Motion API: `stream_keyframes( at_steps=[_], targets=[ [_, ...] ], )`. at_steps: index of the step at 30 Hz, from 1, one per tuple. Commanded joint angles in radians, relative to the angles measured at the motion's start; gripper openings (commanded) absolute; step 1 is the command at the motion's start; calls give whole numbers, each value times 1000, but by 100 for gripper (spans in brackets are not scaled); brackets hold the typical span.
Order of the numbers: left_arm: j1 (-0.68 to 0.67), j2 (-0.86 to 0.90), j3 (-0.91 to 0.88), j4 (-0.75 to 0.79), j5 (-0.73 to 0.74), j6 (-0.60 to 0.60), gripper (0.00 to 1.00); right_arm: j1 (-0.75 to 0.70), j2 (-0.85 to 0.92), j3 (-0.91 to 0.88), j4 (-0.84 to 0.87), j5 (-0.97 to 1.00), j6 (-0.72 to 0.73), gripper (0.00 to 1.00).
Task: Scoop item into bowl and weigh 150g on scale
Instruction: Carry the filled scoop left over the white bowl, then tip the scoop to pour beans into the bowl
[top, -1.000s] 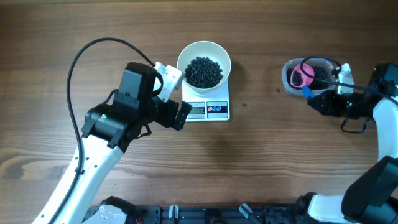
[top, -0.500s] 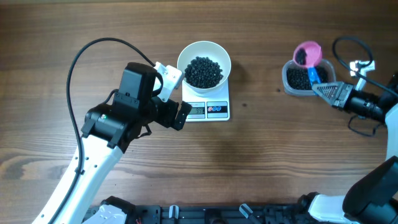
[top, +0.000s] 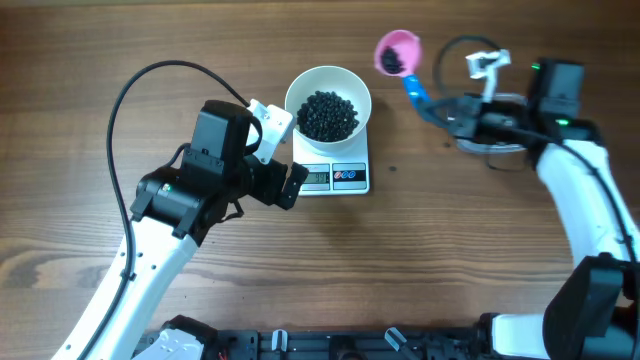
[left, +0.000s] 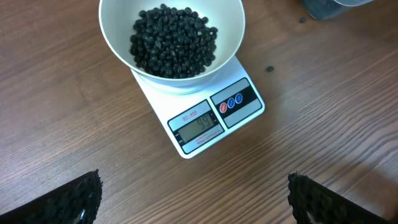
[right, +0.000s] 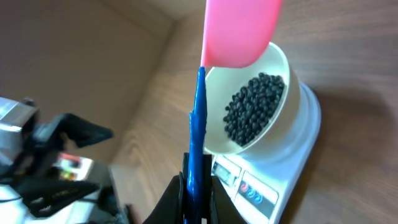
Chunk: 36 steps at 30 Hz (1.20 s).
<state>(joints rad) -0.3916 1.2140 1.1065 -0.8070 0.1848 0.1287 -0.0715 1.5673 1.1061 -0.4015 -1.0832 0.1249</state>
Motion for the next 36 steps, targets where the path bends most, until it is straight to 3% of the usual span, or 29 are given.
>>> stream_keyframes(
  at_steps=[1,15,25,33,36],
  targets=[
    [-4,4,18,3,16,-6,100,134,9,12,56,238,57,4],
    [-4,4,18,3,16,-6,100,502,9,12,65,959,-398,4],
    [-4,4,18,3,16,-6,100,549,9,12,67,1117,-686,4],
    [-4,4,18,3,16,-6,100,549,9,12,66,1105,-692,4],
    [-4,4,18,3,16,-6,100,550,9,12,69,1100,-593,4]
  ],
)
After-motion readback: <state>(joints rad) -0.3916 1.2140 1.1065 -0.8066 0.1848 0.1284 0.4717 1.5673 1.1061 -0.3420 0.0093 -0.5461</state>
